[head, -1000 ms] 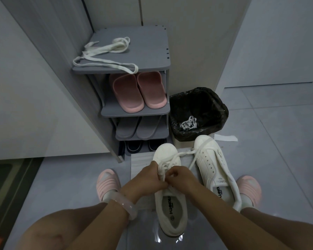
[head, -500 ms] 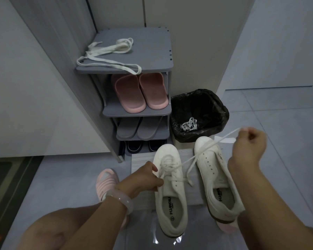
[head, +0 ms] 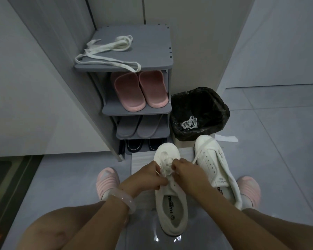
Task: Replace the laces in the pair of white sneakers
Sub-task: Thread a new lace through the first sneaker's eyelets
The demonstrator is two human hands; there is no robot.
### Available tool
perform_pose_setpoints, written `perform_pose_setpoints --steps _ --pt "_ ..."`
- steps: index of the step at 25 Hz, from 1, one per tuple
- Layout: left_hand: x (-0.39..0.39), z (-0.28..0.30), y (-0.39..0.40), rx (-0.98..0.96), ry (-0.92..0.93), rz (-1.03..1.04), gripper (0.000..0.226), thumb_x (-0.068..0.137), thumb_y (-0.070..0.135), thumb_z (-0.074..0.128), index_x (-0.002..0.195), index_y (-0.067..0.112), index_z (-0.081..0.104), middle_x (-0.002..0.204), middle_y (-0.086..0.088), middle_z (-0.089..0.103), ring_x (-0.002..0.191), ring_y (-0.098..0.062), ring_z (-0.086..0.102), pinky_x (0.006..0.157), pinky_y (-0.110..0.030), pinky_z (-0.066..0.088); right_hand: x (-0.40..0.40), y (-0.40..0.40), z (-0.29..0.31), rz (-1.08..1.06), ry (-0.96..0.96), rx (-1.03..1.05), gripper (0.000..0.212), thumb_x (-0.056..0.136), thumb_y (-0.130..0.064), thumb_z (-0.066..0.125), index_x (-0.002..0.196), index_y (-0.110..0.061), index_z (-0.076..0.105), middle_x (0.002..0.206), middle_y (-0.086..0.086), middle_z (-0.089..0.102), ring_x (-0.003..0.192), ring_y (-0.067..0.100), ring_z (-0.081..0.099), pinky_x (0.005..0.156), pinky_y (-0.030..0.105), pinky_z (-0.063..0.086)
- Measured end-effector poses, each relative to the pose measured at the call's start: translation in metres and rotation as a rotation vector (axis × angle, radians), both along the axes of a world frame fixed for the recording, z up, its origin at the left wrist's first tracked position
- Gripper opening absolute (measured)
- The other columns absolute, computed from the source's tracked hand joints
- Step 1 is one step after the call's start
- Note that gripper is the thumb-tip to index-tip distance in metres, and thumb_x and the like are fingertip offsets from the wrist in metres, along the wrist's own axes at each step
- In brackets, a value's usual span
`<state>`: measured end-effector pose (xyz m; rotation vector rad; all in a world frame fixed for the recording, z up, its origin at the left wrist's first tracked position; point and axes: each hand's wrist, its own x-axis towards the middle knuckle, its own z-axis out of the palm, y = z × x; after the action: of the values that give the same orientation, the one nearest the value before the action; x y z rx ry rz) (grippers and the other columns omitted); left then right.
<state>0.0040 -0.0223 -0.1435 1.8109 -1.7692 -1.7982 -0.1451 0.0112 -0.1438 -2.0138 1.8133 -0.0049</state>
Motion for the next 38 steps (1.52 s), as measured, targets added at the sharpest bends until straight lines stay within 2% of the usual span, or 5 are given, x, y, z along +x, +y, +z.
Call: perform_pose_setpoints --steps 12,19,24,30,38 --pt "0.006 0.002 0.001 0.131 0.067 0.108 0.036 0.08 0.009 0.066 0.107 0.014 0.044 0.081 -0.008 0.06 0.068 -0.015 0.059 0.076 -0.031 0.056 -0.062 -0.022 0.041 -0.501 -0.072 -0.209 0.013 0.094 -0.013 0.045 0.095 -0.005 0.055 0.107 0.012 0.05 0.086 0.029 0.055 0.067 0.031 0.039" --pt "0.001 -0.001 -0.001 -0.401 -0.035 -0.214 0.011 0.088 0.022 0.061 0.088 0.019 0.049 0.082 0.006 0.052 0.076 -0.013 0.052 0.064 -0.013 0.04 -0.038 -0.009 0.034 -0.107 -0.083 0.453 0.031 0.089 -0.029 0.055 0.116 -0.017 0.05 0.112 0.006 0.06 0.099 0.022 0.059 0.084 0.034 0.048" --pt "0.001 -0.009 -0.007 -0.397 -0.084 -0.175 0.013 0.093 0.015 0.052 0.081 0.012 0.056 0.081 0.004 0.053 0.073 -0.011 0.052 0.06 -0.01 0.037 -0.016 -0.007 0.019 0.048 0.019 0.075 0.043 0.094 -0.022 0.046 0.136 -0.025 0.038 0.134 0.005 0.04 0.106 0.028 0.057 0.083 0.035 0.047" --pt "0.001 -0.012 -0.005 -0.158 -0.108 0.119 0.024 0.093 0.015 0.05 0.069 0.016 0.05 0.072 0.002 0.054 0.061 -0.007 0.053 0.051 -0.015 0.039 -0.01 -0.003 0.01 0.07 -0.019 0.047 0.012 0.095 -0.022 0.044 0.099 -0.012 0.049 0.112 0.005 0.048 0.088 0.029 0.059 0.068 0.034 0.044" --pt "0.001 -0.001 -0.001 -0.665 -0.293 -0.277 0.006 0.088 0.014 0.053 0.089 0.009 0.055 0.087 0.003 0.045 0.083 -0.015 0.048 0.067 -0.02 0.031 -0.022 -0.003 0.006 0.06 -0.128 0.219 0.012 0.095 -0.027 0.046 0.087 -0.018 0.05 0.081 0.0 0.051 0.076 0.019 0.053 0.07 0.032 0.045"
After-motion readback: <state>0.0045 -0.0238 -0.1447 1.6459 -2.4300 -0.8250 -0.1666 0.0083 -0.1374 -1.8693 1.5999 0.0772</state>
